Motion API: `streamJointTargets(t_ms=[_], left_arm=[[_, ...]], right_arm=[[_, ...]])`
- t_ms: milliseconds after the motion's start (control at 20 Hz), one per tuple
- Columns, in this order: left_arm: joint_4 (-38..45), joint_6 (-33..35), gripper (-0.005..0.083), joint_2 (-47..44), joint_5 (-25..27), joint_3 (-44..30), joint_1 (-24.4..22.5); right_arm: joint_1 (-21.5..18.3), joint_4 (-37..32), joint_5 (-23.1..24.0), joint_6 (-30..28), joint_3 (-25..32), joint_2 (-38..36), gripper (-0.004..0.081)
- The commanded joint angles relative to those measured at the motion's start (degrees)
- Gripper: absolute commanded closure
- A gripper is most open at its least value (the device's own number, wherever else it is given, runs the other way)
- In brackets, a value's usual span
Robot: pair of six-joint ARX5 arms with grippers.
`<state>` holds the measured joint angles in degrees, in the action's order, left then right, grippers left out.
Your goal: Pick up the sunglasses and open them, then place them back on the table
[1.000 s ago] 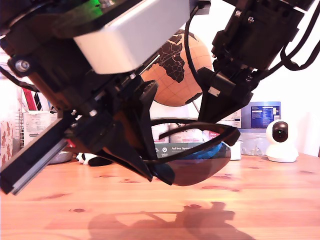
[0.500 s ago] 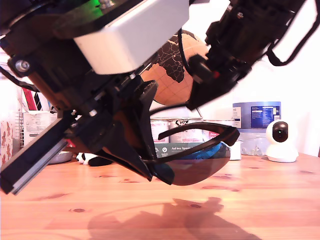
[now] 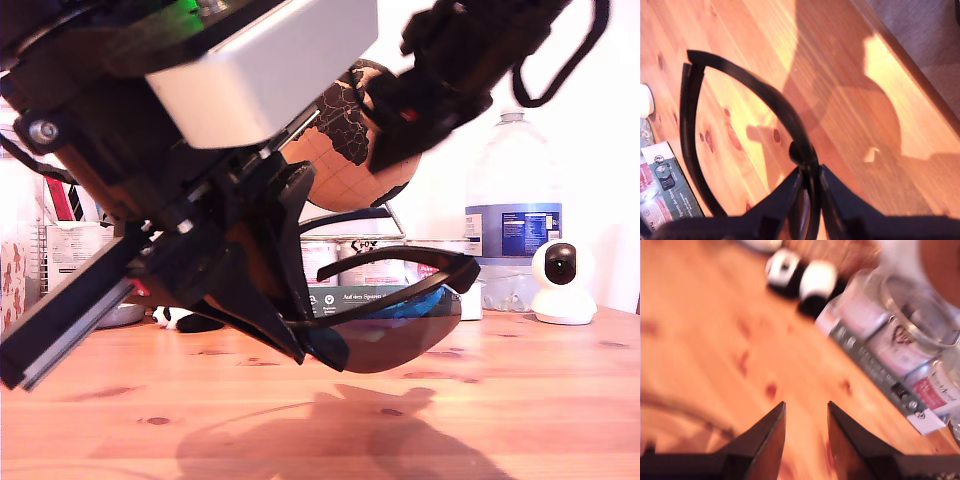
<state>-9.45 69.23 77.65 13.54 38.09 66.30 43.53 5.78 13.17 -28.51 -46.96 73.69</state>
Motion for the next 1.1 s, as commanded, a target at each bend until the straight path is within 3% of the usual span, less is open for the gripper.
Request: streamJointTargets(t_ms=[0,150,400,600,800,1050], left_arm=[[0.2,-0.2,0.0793,-0.2,-0.2,-0.6,0.1],[0.0,-0.1,0.0793,-0.2,-0.2,-0.6,0.1],[0.1,0.9,0.0793,-0.2,-0.2,-0.6,0.1],[0.4,1.8,0.0793,-0.2,0.1,-0.6,0.1],[0.5,2.3,0.0793,-0.2,0.3,-0.6,0.1],[0.5,4.4,0.0793,-0.2,1.8,-0.6,0.1]], right_arm=[[-0.1,4.7,-4.0,-1.9,-1.4,-0.2,0.0563],[0.2,13.1,-10.8,-6.1,-4.9,-0.6,0.0553],[0.4,18.6,-17.2,-16.7,-6.8,-0.3,0.0462],[0.5,17.8,-15.8,-22.8,-6.8,2.5,0.0419],[0.6,11.8,-13.8,-29.2,-6.8,4.1,0.0419],[0.6,12.4,-14.2,-33.5,-6.8,6.7,0.0419]])
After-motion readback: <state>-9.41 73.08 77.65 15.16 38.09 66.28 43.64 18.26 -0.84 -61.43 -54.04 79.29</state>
